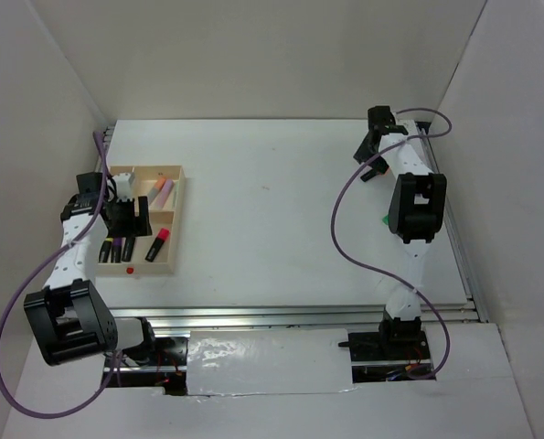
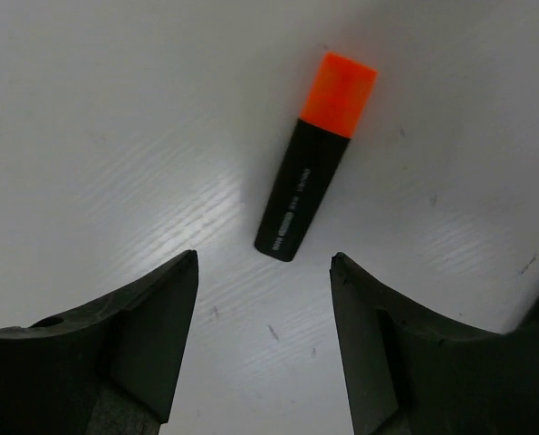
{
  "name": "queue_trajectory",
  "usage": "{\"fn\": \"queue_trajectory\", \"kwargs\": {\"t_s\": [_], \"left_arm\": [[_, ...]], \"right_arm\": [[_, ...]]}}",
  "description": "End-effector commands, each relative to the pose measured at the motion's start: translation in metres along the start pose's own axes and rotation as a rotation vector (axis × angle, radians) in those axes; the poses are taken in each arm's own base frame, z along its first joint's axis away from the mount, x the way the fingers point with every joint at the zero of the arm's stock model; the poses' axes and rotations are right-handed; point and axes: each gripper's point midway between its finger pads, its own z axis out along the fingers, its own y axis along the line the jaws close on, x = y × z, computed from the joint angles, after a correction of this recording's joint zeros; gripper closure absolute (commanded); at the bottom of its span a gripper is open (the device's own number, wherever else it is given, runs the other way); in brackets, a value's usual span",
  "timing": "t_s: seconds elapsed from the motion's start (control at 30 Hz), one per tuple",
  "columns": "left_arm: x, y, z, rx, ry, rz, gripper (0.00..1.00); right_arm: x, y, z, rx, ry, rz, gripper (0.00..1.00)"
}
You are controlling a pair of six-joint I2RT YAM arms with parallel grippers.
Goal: Sort the stationery into containers
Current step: Grab a piece of stationery with the right arm
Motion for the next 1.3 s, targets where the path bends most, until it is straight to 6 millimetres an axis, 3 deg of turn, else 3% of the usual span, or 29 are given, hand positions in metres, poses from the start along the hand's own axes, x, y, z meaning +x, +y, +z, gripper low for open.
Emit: {"fn": "queue_trajectory", "kwargs": {"t_s": [0.0,0.03,0.47,0.53,0.67,0.83,0.87,1.23,1.27], "left_arm": [[-0.014,-0.018,-0.017,0.065,-0.068,-0.004,0.14],[-0.016,-0.02,-0.021,0.073,-0.081,0.003,0.01],[-0.022,-0.029,-0.018,0.103,-0.076,0.004,0.01],[-0.021,-0.027,-0.018,0.094,-0.071,0.003,0.01],[-0.021,-0.025,-0.018,0.09,-0.069,0.0,0.01],[-0.02,-0.022,-0.016,0.084,-0.06,-0.007,0.01],[-0.02,-0.022,-0.015,0.084,-0.055,-0.013,0.01],[-0.017,-0.009,-0.012,0.076,-0.024,-0.047,0.01],[-0.016,-0.007,-0.011,0.076,-0.02,-0.047,0.01]], "right_arm": [[-0.001,-0.03,0.01,0.09,0.033,0.112,0.34],[0.0,-0.03,0.012,0.088,0.037,0.124,0.34],[0.0,-0.03,0.027,0.089,0.069,0.106,0.32],[0.005,-0.027,0.03,0.078,0.086,0.079,0.32],[-0.004,-0.016,0.023,0.069,0.051,-0.009,0.35],[-0.011,-0.028,0.028,0.174,-0.011,-0.142,0.34],[-0.006,-0.015,0.024,0.163,-0.019,-0.176,0.34],[0.024,-0.042,0.058,0.235,0.082,-0.298,0.3],[0.019,-0.057,0.063,0.248,0.097,-0.272,0.3]]}}
